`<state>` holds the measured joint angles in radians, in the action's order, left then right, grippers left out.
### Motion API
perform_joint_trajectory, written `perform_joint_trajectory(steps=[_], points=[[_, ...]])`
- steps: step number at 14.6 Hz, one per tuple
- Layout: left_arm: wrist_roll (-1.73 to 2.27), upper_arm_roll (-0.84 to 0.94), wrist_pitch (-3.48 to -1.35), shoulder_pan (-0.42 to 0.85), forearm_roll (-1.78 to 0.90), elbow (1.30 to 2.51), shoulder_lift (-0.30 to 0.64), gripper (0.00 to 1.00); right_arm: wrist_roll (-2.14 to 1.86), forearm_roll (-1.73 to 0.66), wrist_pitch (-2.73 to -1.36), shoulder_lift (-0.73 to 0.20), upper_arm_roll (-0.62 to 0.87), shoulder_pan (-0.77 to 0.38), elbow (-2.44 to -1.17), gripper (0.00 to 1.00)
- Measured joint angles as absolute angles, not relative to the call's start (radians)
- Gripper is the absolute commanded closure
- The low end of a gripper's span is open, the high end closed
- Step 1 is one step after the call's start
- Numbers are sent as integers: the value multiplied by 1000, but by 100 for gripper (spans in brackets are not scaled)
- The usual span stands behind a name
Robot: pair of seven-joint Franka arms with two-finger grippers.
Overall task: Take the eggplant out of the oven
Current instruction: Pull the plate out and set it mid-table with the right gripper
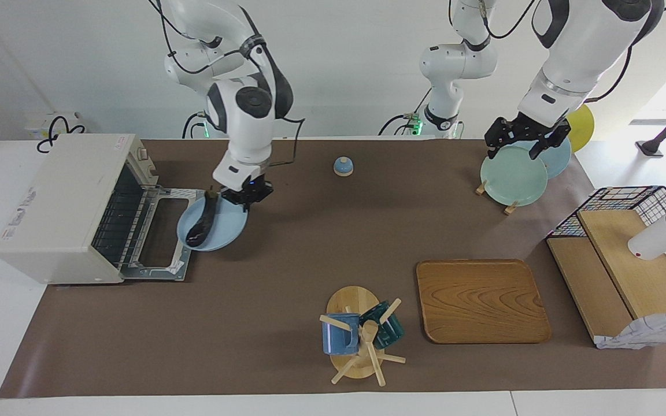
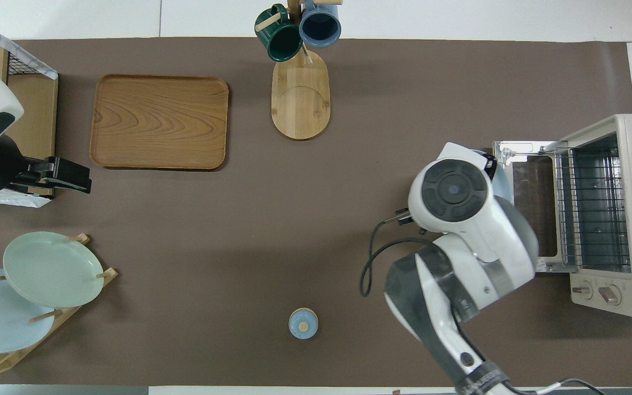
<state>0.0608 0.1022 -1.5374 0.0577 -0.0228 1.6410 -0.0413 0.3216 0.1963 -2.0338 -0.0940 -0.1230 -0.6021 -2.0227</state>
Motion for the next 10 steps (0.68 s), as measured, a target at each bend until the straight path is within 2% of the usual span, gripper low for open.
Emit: perform_joint_trajectory(steps=[3, 5, 7, 10], points=[[61, 102, -1536, 58, -23, 1641, -41, 0, 521, 150, -1905, -274, -122, -744, -1755, 100], [62, 102, -1536, 58, -23, 1641, -41, 0, 610, 134, -1866, -409, -122, -813, -1587, 100], [62, 102, -1536, 58, -23, 1641, -41, 0, 662, 96, -1893, -491, -121, -858, -1513, 100], [62, 102, -1536, 58, -23, 1641, -41, 0, 681, 40, -1977, -524, -116, -871, -1495, 100]])
